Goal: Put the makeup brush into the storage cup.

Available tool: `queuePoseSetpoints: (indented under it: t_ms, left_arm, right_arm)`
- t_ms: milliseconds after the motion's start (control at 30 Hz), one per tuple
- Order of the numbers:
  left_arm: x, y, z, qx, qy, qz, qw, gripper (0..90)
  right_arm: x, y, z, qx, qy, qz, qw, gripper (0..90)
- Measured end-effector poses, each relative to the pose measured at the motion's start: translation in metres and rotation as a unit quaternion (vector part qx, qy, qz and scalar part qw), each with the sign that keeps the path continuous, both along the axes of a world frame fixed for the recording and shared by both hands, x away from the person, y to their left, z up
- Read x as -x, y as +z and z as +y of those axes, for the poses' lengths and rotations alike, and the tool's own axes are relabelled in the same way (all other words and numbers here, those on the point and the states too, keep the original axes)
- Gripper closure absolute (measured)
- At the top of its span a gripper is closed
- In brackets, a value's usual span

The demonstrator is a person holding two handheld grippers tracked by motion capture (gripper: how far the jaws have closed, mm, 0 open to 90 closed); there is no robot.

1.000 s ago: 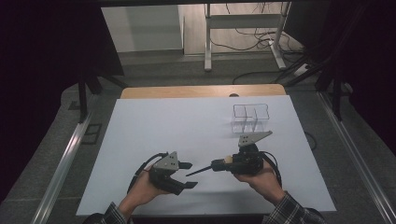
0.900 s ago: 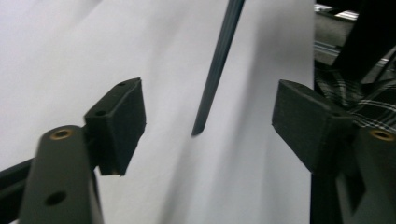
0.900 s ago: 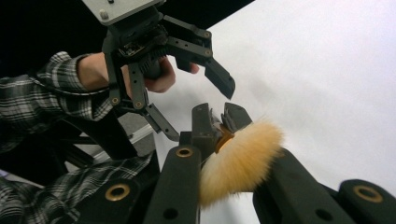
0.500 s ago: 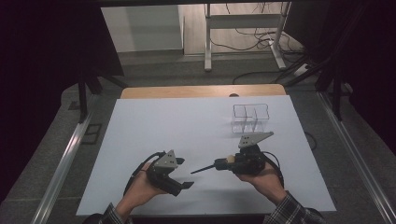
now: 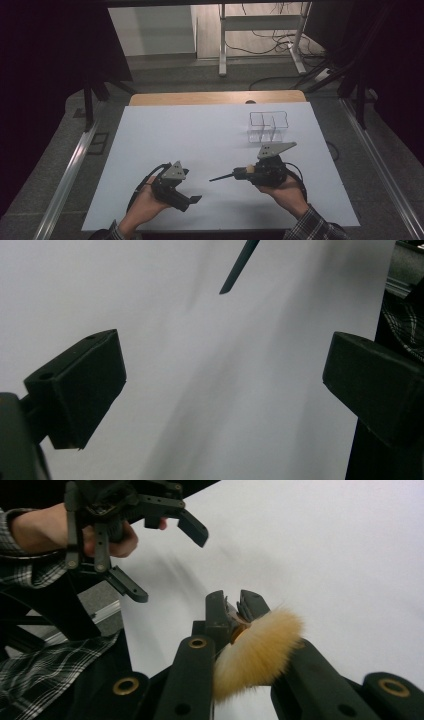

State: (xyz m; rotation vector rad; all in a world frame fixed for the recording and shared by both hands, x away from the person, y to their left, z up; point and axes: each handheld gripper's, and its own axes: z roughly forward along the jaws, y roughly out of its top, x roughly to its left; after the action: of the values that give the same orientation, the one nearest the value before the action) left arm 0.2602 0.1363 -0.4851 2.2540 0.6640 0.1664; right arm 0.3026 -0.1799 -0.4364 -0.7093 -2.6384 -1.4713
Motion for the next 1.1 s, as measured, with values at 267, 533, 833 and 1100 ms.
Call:
queuePoseSetpoints:
  t_ms: [267, 533, 833, 1100]
  left_arm:
    - [0.004, -0.002, 0.009, -0.008, 0.021, -0.014, 0.9997, 2.7]
    - [0.006, -0.004, 0.02, -0.013, 0.053, -0.013, 0.9984, 2.2]
    - [0.01, -0.004, 0.03, -0.027, 0.078, -0.029, 0.9962, 2.3]
    - [0.012, -0.003, 0.043, -0.022, 0.099, -0.029, 0.9944, 2.3]
  right_arm:
    - [0.001, 0.0, 0.0, 0.013, -0.01, -0.01, 0.9998, 83.8]
    - [0.0, 0.002, -0.006, 0.015, -0.025, -0.015, 0.9995, 83.8]
    - [-0.002, 0.005, -0.017, 0.016, -0.054, -0.028, 0.998, 83.8]
    - [-0.007, 0.008, -0.035, 0.02, -0.094, -0.041, 0.9945, 83.8]
